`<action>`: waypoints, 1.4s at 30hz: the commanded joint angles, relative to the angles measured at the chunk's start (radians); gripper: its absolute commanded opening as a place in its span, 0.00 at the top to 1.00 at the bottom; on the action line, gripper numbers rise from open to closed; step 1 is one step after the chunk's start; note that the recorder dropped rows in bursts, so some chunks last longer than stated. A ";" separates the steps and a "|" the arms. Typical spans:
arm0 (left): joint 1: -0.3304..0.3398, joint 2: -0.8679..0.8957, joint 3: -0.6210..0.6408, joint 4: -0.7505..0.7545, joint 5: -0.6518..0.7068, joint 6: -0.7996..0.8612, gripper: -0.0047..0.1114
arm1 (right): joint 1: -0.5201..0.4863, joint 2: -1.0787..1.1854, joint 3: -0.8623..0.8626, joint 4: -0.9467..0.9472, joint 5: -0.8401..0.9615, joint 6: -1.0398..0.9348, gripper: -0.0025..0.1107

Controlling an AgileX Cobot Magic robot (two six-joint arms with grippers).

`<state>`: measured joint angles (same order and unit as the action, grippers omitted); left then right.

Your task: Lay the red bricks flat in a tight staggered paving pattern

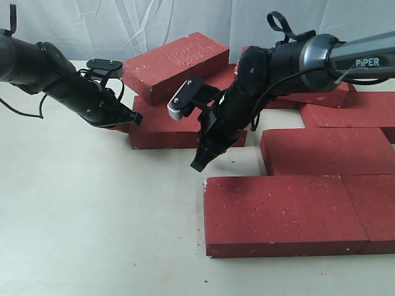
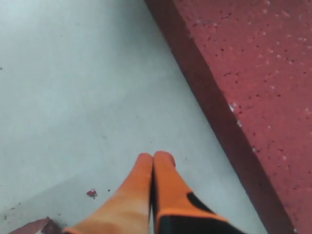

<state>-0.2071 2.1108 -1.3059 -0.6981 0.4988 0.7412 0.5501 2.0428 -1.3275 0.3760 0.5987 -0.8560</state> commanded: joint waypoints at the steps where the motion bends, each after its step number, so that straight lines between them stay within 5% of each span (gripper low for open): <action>1: 0.003 0.000 -0.003 -0.008 -0.003 0.002 0.96 | -0.001 0.019 -0.022 -0.004 -0.066 0.001 0.98; 24: -0.023 0.000 -0.003 0.043 -0.038 0.002 0.96 | -0.001 0.047 -0.023 -0.006 -0.229 0.025 0.98; 38: -0.006 -0.018 -0.003 0.064 -0.023 -0.004 0.96 | -0.008 -0.138 -0.022 -0.104 0.082 0.059 0.98; 42: 0.006 -0.028 -0.003 0.035 -0.036 -0.010 0.96 | -0.084 -0.156 -0.022 -0.172 0.120 0.187 0.98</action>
<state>-0.2090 2.0976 -1.3059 -0.6459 0.4708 0.7388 0.5264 1.9007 -1.3471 0.2573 0.6912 -0.7509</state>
